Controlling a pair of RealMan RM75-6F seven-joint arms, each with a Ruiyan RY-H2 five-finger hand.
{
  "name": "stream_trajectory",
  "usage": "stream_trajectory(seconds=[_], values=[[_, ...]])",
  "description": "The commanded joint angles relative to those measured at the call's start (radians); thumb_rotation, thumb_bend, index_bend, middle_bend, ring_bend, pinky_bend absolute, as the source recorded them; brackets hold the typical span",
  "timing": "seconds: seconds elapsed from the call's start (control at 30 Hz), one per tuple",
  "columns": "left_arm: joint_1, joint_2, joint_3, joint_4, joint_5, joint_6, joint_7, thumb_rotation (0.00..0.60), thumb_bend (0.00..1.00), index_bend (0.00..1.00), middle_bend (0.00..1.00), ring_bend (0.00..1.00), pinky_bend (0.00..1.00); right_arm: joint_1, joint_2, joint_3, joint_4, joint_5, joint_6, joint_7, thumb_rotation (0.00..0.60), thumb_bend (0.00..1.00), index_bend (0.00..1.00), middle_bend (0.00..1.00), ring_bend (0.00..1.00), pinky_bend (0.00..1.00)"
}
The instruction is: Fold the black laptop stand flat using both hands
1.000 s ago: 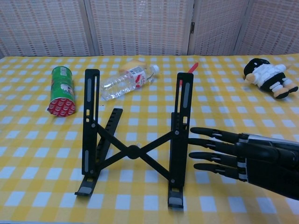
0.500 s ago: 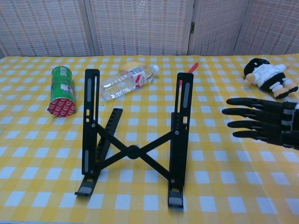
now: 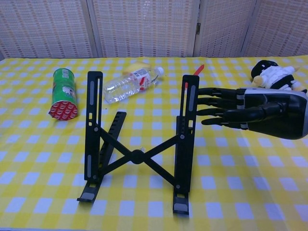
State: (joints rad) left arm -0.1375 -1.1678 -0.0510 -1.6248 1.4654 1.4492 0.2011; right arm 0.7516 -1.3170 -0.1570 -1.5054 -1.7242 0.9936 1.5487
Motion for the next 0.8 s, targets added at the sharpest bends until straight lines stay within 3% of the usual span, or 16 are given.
stream_trajectory(seconds=[0.03,0.2,0.37,0.63,0.8], values=[[-0.001,0.001,-0.001,-0.003,0.0,0.0,0.001,0.6,0.41,0.15,0.25,0.12,0.0,0.026,-0.026,0.004,0.018,-0.039,0.032,0.103,0.505,0.0,0.0,0.0,0.04,0.0],[0.002,0.004,-0.001,-0.003,0.001,0.006,-0.004,0.6,0.41,0.15,0.25,0.12,0.0,0.037,-0.036,-0.031,0.044,-0.14,0.146,0.211,0.503,0.0,0.0,0.0,0.07,0.0],[0.004,0.004,0.0,-0.001,0.0,0.008,-0.008,0.6,0.41,0.15,0.25,0.12,0.0,0.044,-0.02,-0.069,0.02,-0.212,0.234,0.237,0.499,0.0,0.0,0.01,0.07,0.0],[0.01,0.0,0.005,0.006,0.009,0.016,-0.016,0.6,0.41,0.15,0.25,0.12,0.0,0.063,-0.03,-0.135,-0.038,-0.274,0.275,0.221,0.497,0.0,0.0,0.01,0.08,0.0],[0.014,-0.001,0.007,0.016,0.008,0.019,-0.027,0.6,0.41,0.15,0.25,0.12,0.0,0.06,-0.056,-0.161,-0.027,-0.257,0.267,0.213,0.493,0.0,0.0,0.01,0.08,0.0]])
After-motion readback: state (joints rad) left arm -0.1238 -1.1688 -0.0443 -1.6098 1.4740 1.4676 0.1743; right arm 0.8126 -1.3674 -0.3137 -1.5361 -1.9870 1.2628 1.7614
